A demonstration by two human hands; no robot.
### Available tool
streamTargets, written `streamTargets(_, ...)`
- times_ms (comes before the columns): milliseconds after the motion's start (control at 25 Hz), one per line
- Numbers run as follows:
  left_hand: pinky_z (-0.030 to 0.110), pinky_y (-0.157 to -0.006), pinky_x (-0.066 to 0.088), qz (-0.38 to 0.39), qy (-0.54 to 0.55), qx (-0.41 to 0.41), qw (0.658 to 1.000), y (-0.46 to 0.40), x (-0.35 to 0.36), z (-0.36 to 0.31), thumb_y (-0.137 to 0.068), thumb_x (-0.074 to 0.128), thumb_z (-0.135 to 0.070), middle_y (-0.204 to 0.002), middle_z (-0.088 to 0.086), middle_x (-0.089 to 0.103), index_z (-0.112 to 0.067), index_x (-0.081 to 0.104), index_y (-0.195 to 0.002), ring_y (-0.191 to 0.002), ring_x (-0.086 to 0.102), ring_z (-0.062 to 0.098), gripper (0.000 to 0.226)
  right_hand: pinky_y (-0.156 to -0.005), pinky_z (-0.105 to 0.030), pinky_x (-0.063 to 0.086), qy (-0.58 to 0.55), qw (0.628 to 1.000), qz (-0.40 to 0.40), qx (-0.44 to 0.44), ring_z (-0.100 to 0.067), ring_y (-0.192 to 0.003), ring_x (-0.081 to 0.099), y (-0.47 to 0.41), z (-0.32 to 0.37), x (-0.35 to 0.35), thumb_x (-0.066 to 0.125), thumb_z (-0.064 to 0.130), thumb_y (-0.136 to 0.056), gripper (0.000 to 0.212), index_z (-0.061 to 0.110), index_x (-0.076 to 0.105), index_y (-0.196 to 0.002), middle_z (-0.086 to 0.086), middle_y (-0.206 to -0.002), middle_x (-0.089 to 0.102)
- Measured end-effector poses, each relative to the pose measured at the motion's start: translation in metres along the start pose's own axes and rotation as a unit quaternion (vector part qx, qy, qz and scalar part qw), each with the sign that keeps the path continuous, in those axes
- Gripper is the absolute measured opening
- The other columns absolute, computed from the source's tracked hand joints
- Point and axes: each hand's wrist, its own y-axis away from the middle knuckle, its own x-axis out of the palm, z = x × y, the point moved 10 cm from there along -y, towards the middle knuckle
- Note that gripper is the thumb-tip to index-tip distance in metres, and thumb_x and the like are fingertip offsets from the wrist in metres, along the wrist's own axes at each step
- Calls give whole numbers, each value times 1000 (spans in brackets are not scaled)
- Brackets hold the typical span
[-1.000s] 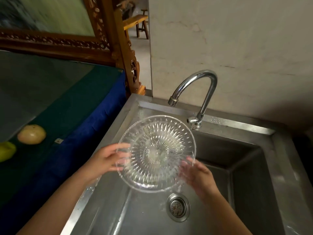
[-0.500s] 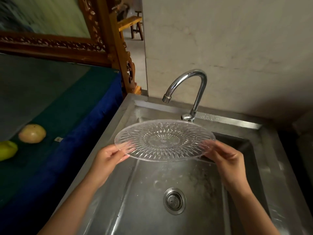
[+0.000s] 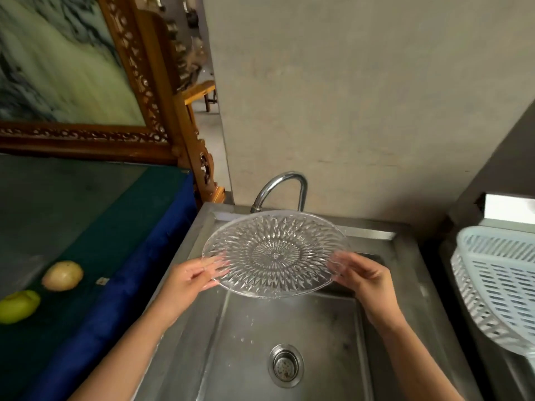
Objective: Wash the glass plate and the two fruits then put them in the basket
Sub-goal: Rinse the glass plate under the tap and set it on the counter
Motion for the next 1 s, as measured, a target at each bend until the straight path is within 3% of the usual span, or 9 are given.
streamTargets(80, 18, -81, 56, 14, -3, 11, 1000, 2, 10, -22, -91, 49, -1, -96, -14, 75, -22, 58, -114, -97, 68, 6, 32, -76, -29, 60, 2, 1000, -14, 1, -14, -86, 72, 5, 20, -12, 58, -11, -82, 27, 9, 74, -92, 4, -88, 78)
streamTargets(160, 19, -82, 56, 35, -13, 31, 999, 2, 30, -49, -91, 49, -3, -103, -10, 71, -21, 55, -117, -97, 68, 5, 33, -77, -32, 57, -3, 999, -35, -2, -15, -84, 71, 15, 45, -31, 57, -10, -82, 27, 11, 72, -89, 4, -85, 77)
streamTargets(360, 16, -70, 57, 107, -10, 78, 991, -1, 103, -104, -91, 46, -2, -107, -6, 67, -24, 50, -120, -91, 70, 4, 37, -68, -26, 58, 19, 994, -102, -29, -13, -79, 72, 56, 101, -100, 57, -7, -84, 24, 2, 67, -105, 3, -84, 77)
streamTargets(560, 14, -63, 55, 209, -16, 99, 973, -8, 214, -145, -92, 46, -3, -108, -3, 67, -26, 51, -120, -86, 71, 5, 37, -68, -30, 59, 43, 974, -217, -42, -16, -78, 72, 117, 141, -197, 52, -12, -84, 40, 21, 71, -95, -1, -88, 74)
streamTargets(720, 14, -61, 55, 278, -5, 103, 955, 7, 312, -162, -90, 48, 1, -103, -4, 69, -31, 57, -107, -82, 72, 7, 37, -67, -28, 61, 61, 952, -296, -50, -14, -75, 73, 179, 162, -273, 51, -15, -84, 35, 11, 67, -102, -7, -96, 71)
streamTargets(880, 19, -55, 56, 326, 3, 70, 943, 36, 399, -157, -86, 53, 4, -92, -1, 73, -25, 58, -103, -73, 74, 14, 34, -62, -26, 60, 71, 934, -348, -22, -17, -76, 73, 249, 163, -332, 55, -5, -86, 35, 21, 65, -106, -9, -97, 68)
streamTargets(1000, 24, -53, 56, 372, -23, 31, 927, 65, 460, -138, -78, 61, 8, -100, 5, 65, -29, 58, -97, -77, 73, 22, 41, -59, -26, 58, 78, 921, -382, 14, -23, -78, 74, 301, 152, -369, 56, -4, -86, 41, 30, 66, -106, -9, -101, 67)
